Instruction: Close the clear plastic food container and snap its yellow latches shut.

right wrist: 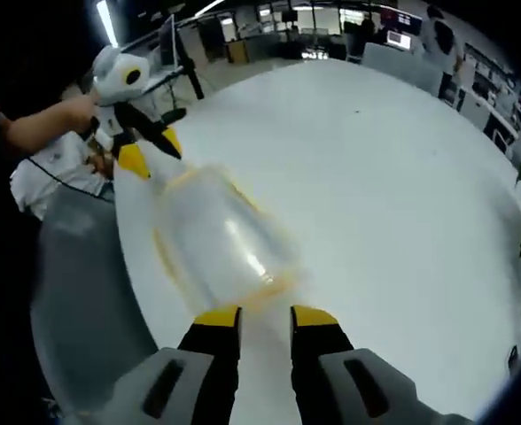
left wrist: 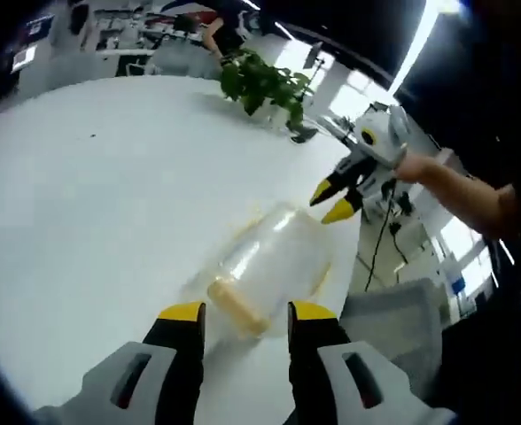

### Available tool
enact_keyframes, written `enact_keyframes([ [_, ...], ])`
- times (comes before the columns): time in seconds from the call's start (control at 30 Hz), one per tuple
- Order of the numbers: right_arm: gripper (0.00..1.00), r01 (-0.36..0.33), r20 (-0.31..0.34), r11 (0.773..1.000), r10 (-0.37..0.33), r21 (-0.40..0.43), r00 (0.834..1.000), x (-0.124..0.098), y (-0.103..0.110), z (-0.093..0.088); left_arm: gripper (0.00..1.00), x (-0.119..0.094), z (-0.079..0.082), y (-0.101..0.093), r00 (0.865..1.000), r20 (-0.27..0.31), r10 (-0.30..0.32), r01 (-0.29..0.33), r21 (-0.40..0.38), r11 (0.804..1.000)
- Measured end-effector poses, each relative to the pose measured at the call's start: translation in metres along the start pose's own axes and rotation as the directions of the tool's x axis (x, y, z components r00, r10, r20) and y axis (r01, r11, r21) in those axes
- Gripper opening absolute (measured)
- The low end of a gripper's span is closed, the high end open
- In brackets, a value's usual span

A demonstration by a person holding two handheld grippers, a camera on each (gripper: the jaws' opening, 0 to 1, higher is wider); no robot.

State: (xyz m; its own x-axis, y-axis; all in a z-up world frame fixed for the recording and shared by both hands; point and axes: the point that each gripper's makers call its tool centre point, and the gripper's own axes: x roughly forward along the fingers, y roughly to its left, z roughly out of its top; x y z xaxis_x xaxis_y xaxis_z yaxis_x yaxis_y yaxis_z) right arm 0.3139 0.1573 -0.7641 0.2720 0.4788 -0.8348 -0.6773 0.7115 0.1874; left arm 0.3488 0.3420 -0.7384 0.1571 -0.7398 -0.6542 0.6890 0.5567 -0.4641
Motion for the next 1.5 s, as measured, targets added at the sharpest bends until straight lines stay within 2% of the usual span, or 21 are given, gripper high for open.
enact_keyframes([
  [0.03,0.21,0.002,0.005,1.000,-0.002,0.019,1.000,0.001,0.000,0.000,0.37,0.001,0.000,0.000,1.000,0.010,-0.002,0.002,-0.018,1.000],
  [0.1,0.22,0.011,0.045,0.996,-0.014,0.085,0.999,0.003,0.002,0.003,0.37,0.005,-0.010,0.000,1.000,-0.028,0.000,-0.003,-0.087,0.996],
  [0.17,0.21,0.013,0.082,0.986,-0.027,0.166,0.996,0.003,0.002,0.006,0.34,0.010,-0.017,0.001,0.999,-0.050,0.013,-0.018,-0.097,0.995],
  [0.37,0.23,0.002,0.099,0.977,-0.023,0.215,0.995,0.002,0.002,0.002,0.33,0.019,-0.019,-0.008,0.999,-0.039,0.017,-0.021,-0.120,0.993],
  [0.5,0.24,0.003,0.119,0.971,-0.032,0.237,0.992,-0.001,-0.001,0.006,0.34,0.022,-0.014,-0.009,0.999,-0.026,0.031,-0.034,-0.119,0.992],
  [0.57,0.25,-0.018,0.143,0.960,-0.023,0.279,0.989,-0.001,0.001,0.011,0.34,0.024,-0.014,-0.008,0.999,-0.027,0.035,-0.038,-0.128,0.991],
  [0.7,0.25,-0.016,0.117,0.964,-0.015,0.265,0.993,0.006,0.008,0.010,0.34,0.026,-0.018,-0.008,0.998,-0.042,0.044,-0.048,-0.123,0.991],
  [0.8,0.26,-0.001,0.082,0.972,-0.018,0.234,0.996,0.011,0.011,0.003,0.34,0.028,-0.023,-0.009,0.997,-0.059,0.058,-0.062,-0.079,0.995],
  [0.87,0.25,-0.030,0.114,0.962,-0.001,0.270,0.993,0.012,0.013,0.008,0.34,0.029,-0.024,-0.009,0.996,-0.063,0.056,-0.061,-0.085,0.994],
  [1.0,0.27,-0.037,0.119,0.955,0.001,0.295,0.993,0.013,0.012,0.007,0.33,0.030,-0.025,-0.007,0.995,-0.067,0.074,-0.079,-0.065,0.995],
  [1.07,0.27,-0.043,0.119,0.952,0.007,0.304,0.993,0.013,0.012,0.007,0.32,0.031,-0.026,-0.005,0.993,-0.079,0.089,-0.090,-0.015,0.996],
  [1.27,0.27,-0.066,0.108,0.933,0.029,0.354,0.994,0.014,0.015,0.005,0.31,0.033,-0.024,-0.004,0.993,-0.080,0.087,-0.093,-0.073,0.993],
  [1.5,0.25,-0.076,0.137,0.928,0.027,0.365,0.990,0.015,0.016,0.003,0.28,0.035,-0.025,-0.005,0.992,-0.094,0.085,-0.095,-0.107,0.990],
])
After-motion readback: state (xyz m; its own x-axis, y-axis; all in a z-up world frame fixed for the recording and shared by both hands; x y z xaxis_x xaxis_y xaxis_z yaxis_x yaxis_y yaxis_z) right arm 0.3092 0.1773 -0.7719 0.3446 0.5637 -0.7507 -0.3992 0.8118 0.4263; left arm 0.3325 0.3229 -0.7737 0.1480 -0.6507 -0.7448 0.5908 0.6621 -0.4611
